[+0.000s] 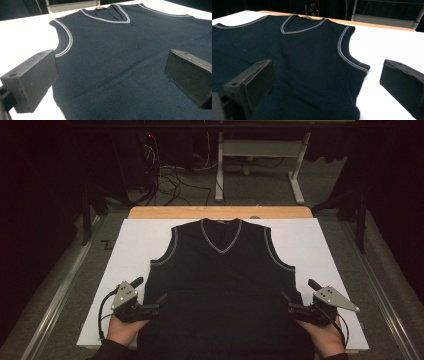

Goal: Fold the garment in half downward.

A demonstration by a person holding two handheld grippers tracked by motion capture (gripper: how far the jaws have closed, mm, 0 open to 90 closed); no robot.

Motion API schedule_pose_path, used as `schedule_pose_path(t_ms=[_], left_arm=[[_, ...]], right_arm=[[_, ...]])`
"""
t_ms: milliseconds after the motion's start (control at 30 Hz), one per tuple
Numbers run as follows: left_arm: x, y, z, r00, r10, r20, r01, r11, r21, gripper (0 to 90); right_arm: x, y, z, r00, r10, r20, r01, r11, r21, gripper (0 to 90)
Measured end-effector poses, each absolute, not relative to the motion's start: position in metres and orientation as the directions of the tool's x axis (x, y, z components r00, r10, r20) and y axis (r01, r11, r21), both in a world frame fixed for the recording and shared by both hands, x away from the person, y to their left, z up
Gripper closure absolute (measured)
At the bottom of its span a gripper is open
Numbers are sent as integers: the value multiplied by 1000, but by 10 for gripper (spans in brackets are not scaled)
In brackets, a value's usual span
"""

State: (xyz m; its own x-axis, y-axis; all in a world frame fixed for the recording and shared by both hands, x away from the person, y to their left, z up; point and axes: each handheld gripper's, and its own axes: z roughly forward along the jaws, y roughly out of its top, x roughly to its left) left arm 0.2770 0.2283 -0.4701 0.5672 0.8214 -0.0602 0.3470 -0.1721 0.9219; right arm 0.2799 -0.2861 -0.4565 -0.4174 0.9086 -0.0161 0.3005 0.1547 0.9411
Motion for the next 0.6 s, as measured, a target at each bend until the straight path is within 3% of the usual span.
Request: schedule_pose_path(t_ms=[300,600], left_arm=[[280,228,-470,565,820,-88,369,-156,916,0],[290,230,-470,552,823,-134,407,-126,905,0]], right_arm=[[280,-283,-455,-418,907,-39,287,173,942,2],[302,-277,-454,-391,919,-46,335,189,923,2]])
